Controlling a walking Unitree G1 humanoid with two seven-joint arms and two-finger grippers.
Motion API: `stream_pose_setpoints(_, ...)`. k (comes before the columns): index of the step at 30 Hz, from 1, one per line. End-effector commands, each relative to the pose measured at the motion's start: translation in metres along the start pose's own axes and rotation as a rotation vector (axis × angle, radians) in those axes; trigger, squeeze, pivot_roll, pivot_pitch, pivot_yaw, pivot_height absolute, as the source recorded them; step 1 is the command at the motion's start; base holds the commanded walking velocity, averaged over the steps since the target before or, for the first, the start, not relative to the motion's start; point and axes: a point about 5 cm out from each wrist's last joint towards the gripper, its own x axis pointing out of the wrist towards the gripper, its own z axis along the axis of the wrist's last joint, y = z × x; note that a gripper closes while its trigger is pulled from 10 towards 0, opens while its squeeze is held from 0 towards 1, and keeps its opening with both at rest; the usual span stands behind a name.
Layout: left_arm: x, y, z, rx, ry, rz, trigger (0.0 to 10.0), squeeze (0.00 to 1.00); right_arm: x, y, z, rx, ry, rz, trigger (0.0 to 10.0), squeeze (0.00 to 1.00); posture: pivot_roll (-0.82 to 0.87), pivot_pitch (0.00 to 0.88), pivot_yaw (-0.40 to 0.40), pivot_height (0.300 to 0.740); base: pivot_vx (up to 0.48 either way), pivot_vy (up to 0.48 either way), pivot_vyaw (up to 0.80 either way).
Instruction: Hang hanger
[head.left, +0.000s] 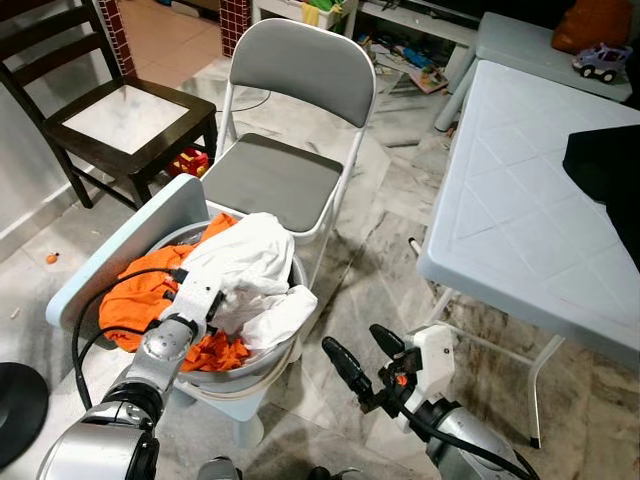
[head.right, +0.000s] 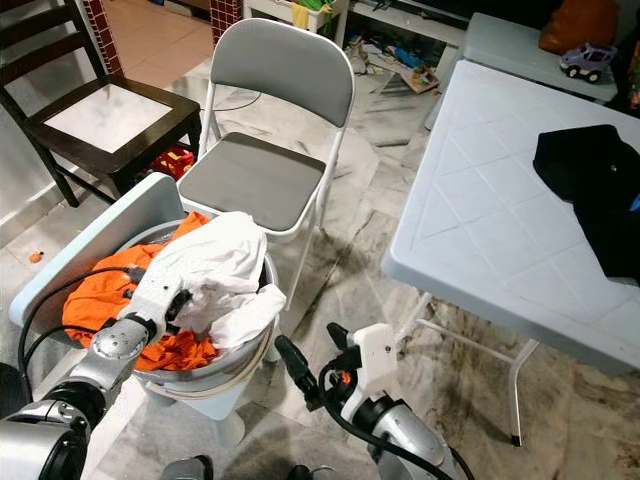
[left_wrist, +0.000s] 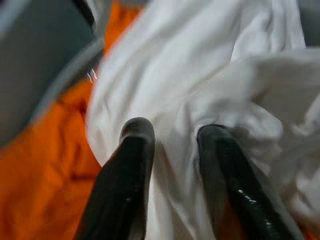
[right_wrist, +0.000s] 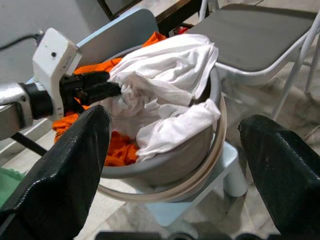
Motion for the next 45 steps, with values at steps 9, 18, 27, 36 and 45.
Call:
stream_pose_setpoints(9,0.006,-0.013,0.087,0.167,-0.509,0.038,0.0,0.0,0.001,-0.01,0.0,-0.006,-0.022,-0.059,10.0,0.0,0.17,0.112,-0.112,0.74,0.0,0.0,0.0)
stream_pose_setpoints(18,0.011,0.035,0.113,0.092,-0.54,0.187,0.0,0.0,0.011,-0.015,0.002,-0.016,-0.029,-0.056,10.0,0.0,0.21,0.102,-0.113,0.74,0.0,0.0,0.0)
stream_pose_setpoints(27,0.007,0.011,0.022,-0.129,-0.085,0.149,10.0,1.0,0.01,-0.009,-0.003,-0.014,-0.023,-0.043,10.0,0.0,0.19,0.129,-0.112,0.74,0.0,0.0,0.0)
stream_pose_setpoints(36,0.001,-0.018,0.015,-0.114,-0.114,0.042,10.0,1.0,-0.011,-0.004,-0.016,-0.002,0.023,-0.077,10.0,0.0,0.13,0.157,-0.111,0.74,0.0,0.0,0.0)
stream_pose_setpoints(45,-0.006,-0.035,0.009,-0.057,-0.135,-0.018,10.0,1.0,-0.009,0.0,-0.017,-0.003,0.022,-0.077,10.0,0.0,0.14,0.161,-0.106,0.74,0.0,0.0,0.0)
